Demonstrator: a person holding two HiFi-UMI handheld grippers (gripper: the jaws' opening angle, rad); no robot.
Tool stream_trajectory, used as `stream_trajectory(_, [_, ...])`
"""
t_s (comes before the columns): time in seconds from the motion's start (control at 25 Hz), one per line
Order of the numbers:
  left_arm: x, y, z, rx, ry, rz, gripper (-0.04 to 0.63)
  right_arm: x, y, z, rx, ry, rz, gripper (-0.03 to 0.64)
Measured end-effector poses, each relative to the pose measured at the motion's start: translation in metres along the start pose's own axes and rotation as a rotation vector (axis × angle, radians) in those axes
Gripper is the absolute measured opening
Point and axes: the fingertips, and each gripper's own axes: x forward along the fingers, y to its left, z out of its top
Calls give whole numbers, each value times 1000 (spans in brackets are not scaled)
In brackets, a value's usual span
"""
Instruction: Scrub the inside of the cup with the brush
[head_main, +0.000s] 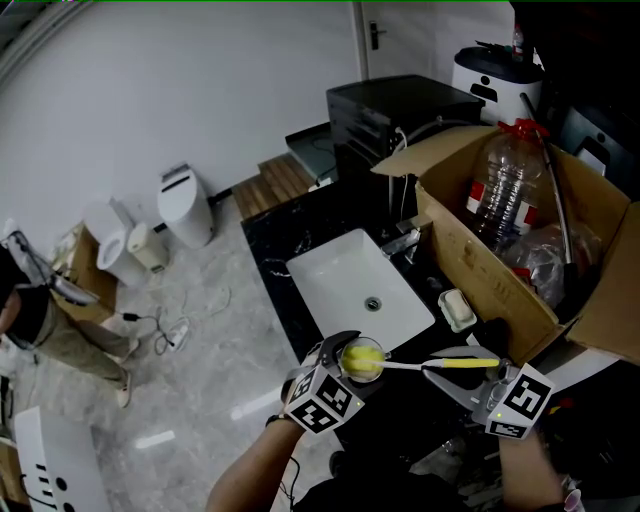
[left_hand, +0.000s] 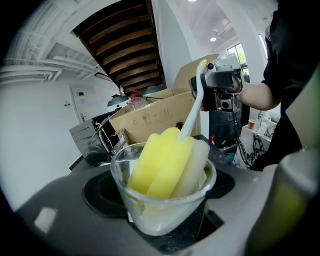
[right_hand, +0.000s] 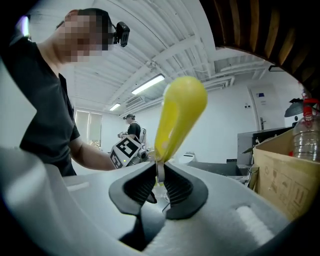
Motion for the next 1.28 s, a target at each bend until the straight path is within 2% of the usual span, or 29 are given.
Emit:
stream_trajectory(0.24, [4, -4, -9, 69, 48, 16, 439, 6, -1, 13, -95, 2, -66, 57])
stream_trajectory(0.44, [2, 6, -23, 92, 105, 76, 439, 1, 2, 12, -143, 49, -85, 58])
stream_trajectory(0.64, [1, 16, -30, 139, 145, 132, 439, 3, 16, 3, -85, 102, -18, 44])
stream_trajectory(0.88, [1, 11, -19, 188, 135, 140, 439, 11, 24, 4, 58, 56, 40, 43])
stream_trajectory(1.28, [0, -3, 0, 171, 93, 104, 439, 27, 33, 0, 69, 35, 43, 51])
